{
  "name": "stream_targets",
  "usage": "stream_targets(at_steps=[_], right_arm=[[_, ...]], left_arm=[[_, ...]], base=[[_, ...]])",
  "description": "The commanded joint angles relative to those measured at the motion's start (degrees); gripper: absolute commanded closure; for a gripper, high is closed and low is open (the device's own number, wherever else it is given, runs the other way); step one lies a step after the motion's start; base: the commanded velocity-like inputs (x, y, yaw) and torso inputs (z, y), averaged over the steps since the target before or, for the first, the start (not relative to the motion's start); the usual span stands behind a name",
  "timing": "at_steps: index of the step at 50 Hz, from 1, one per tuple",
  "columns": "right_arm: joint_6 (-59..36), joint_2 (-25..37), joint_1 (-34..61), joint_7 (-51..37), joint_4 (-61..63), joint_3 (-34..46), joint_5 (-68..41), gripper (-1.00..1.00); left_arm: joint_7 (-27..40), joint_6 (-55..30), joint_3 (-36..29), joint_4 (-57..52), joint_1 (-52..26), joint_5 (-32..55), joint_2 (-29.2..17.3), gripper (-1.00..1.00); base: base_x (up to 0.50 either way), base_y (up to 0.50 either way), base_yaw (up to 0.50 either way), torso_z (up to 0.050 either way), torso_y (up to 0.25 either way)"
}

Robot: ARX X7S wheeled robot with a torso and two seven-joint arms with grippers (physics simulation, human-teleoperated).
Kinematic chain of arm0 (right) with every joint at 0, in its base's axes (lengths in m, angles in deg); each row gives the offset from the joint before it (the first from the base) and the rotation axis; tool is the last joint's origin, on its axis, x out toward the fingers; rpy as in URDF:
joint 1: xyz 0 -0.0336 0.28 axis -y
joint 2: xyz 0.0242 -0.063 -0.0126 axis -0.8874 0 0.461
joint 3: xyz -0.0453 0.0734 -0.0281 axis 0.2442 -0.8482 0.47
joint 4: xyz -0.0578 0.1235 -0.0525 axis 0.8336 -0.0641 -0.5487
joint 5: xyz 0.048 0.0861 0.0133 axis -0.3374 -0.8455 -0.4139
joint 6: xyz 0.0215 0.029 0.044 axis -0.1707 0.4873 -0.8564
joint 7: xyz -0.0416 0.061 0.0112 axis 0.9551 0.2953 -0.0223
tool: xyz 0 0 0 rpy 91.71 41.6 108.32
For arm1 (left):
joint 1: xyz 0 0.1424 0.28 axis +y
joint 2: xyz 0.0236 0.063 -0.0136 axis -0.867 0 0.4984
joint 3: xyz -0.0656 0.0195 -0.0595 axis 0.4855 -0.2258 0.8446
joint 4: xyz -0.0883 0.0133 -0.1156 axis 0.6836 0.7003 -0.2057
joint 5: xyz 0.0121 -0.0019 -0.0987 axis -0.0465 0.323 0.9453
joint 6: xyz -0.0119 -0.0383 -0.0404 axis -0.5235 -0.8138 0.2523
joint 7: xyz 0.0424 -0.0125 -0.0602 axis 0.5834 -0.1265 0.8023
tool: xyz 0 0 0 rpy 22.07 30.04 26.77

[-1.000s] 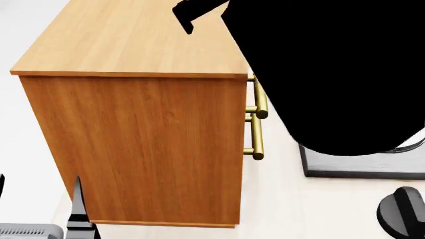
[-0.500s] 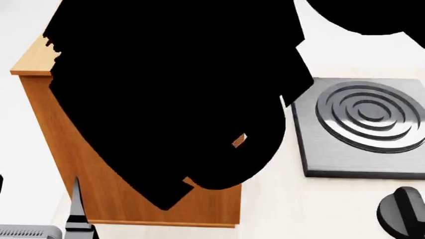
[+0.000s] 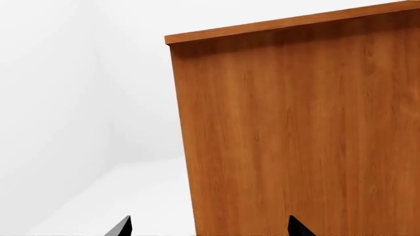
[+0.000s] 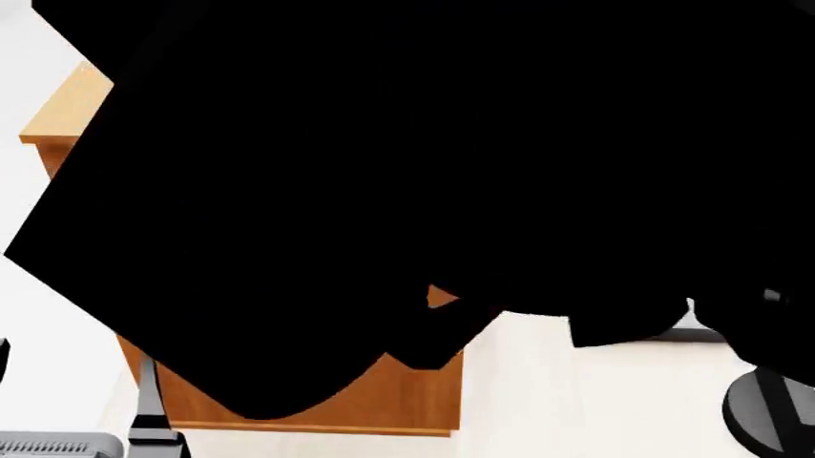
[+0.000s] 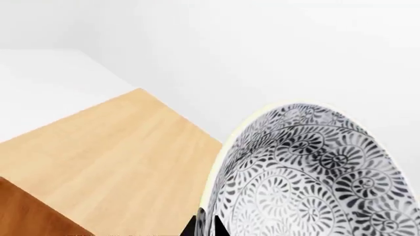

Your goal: Put the bowl on the top of the cabinet.

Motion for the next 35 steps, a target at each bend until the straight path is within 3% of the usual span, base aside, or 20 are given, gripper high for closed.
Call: stream_targets(at_steps=[1,11,35], right_arm=[[-0.2,-1.6,-2.7,3.5,-0.7,1.7,5.5,1.0],[0.2,-2.5,-5.5,10.4,-3.9,3.6,14.2,1.0],[2.8,-5.7,-8.9,14.7,-5.9,6.6,22.2,1.0]], left_arm=[[0.0,0.4,-0.3,0.8,-0.1,0.0,0.0,-1.0],[-0.1,1.2,-0.3,2.7,-0.5,0.1,0.1,-1.0],[-0.1,2.0,-0.5,3.7,-0.5,0.4,-0.2,-1.0]], base=[[0.0,0.0,0.0,0.0,0.0],[0.0,0.0,0.0,0.0,0.0],[0.0,0.0,0.0,0.0,0.001]])
